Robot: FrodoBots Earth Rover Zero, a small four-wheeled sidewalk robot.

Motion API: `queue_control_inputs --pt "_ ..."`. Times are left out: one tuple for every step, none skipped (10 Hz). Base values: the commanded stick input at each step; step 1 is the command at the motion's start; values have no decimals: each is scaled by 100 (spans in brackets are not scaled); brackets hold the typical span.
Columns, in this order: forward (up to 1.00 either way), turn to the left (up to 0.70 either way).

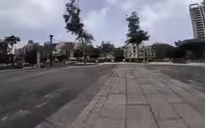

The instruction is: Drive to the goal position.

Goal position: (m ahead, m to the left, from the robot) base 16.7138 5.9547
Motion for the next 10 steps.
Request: queue_control_inputs --pt "85 0" --pt "85 0" --pt "85 0" --pt "85 0" --pt "85 0" --pt "85 0" --pt "85 0" --pt "85 0" --pt "85 0" --pt "85 0"
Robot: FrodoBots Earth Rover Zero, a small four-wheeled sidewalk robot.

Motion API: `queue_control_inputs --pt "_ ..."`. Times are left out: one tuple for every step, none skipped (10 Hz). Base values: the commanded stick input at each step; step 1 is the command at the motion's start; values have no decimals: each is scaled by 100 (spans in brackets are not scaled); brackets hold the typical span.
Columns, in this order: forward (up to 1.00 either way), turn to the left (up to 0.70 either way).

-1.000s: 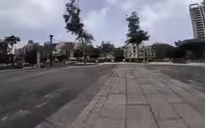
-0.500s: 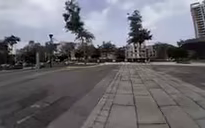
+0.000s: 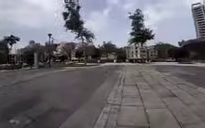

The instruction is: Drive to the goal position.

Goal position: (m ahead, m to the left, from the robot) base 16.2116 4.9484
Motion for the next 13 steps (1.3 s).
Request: queue_control_inputs --pt "85 0" --pt "85 0" --pt "85 0" --pt "85 0" --pt "85 0" --pt "85 -2" --pt "85 -33" --pt "85 -34" --pt "85 -34" --pt "85 -34" --pt "85 -34" --pt "85 -34" --pt "85 -34"
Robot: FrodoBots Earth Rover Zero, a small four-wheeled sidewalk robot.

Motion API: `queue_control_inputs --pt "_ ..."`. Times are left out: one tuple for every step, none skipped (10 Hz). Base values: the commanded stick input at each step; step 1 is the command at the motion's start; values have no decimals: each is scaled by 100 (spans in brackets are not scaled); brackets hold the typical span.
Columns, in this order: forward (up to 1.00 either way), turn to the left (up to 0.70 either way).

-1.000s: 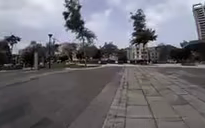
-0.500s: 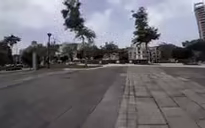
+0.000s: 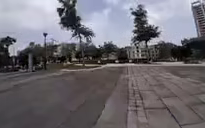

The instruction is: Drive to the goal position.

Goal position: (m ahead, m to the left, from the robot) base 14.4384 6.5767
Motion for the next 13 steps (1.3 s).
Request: queue_control_inputs --pt "85 -29" --pt "85 0" --pt "85 0" --pt "85 0" --pt "85 0" --pt "85 0" --pt "85 0" --pt "85 0" --pt "85 0" --pt "85 0" --pt "85 0" --pt "85 0" --pt "85 0"
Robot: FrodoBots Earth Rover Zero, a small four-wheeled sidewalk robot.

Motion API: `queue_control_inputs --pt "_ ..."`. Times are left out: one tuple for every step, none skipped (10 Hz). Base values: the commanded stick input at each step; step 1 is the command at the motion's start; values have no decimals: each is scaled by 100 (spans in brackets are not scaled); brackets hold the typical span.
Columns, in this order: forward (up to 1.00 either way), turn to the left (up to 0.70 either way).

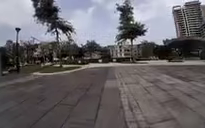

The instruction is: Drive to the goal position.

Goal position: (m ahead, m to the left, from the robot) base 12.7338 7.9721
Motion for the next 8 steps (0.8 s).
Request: queue_control_inputs --pt "85 0" --pt "85 0" --pt "85 0" --pt "85 0" --pt "85 0" --pt "85 0" --pt "85 0" --pt "85 0"
